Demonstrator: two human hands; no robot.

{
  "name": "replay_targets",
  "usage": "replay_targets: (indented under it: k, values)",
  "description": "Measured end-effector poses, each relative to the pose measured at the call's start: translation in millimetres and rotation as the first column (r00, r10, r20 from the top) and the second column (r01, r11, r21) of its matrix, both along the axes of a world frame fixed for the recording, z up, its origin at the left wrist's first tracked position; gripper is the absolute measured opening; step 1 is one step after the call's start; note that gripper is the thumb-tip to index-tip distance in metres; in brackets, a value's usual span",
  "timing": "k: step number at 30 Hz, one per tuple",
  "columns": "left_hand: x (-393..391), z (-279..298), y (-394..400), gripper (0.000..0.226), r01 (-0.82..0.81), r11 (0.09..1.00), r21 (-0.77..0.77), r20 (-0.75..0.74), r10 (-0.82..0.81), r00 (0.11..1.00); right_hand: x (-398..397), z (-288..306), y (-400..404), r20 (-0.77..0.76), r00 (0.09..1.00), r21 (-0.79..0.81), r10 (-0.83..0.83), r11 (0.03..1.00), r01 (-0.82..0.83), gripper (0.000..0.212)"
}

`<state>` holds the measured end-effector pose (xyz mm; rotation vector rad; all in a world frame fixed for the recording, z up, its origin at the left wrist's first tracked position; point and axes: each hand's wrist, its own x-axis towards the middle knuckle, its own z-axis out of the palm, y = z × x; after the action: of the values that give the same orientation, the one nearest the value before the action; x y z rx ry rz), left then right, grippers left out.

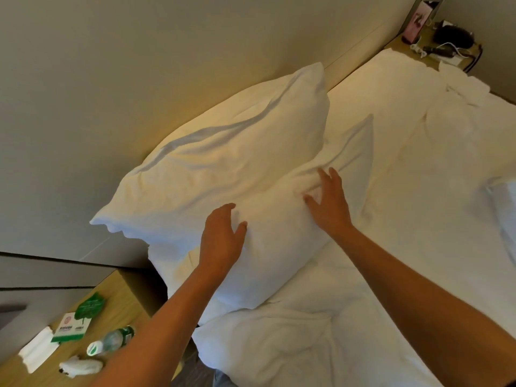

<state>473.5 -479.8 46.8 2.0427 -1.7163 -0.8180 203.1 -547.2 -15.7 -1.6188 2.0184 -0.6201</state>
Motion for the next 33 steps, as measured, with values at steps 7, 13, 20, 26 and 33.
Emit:
replay_targets:
  k: [7, 13, 20, 26, 33]
  values:
    - [-15, -20, 42, 0.072, 0.301, 0.950, 0.089, 0.249, -0.313, 0.916, 16, -46, 93, 0.346, 0.865, 0.351, -0.364, 0.905, 0.240, 0.107]
    - [-3, -43, 50, 0.085, 0.438, 0.891, 0.121, 0.421, -0.446, 0.790, 50, -61, 95, 0.571, 0.551, 0.591, -0.609, 0.771, 0.239, 0.128]
    - [26, -65, 13, 0.097, 0.478, 0.875, 0.075, 0.506, -0.446, 0.738, 90, -73, 47, 0.581, 0.577, 0.502, -0.574, 0.811, 0.301, 0.125]
    - [56, -69, -38, 0.094, 0.486, 0.874, -0.020, 0.522, -0.406, 0.751, 127, -66, -9, 0.607, 0.581, 0.438, -0.542, 0.838, 0.325, 0.130]
    - [69, -74, -44, 0.094, 0.536, 0.841, 0.074, 0.508, -0.494, 0.706, 128, -69, -6, 0.436, 0.692, 0.492, -0.575, 0.796, 0.352, 0.127]
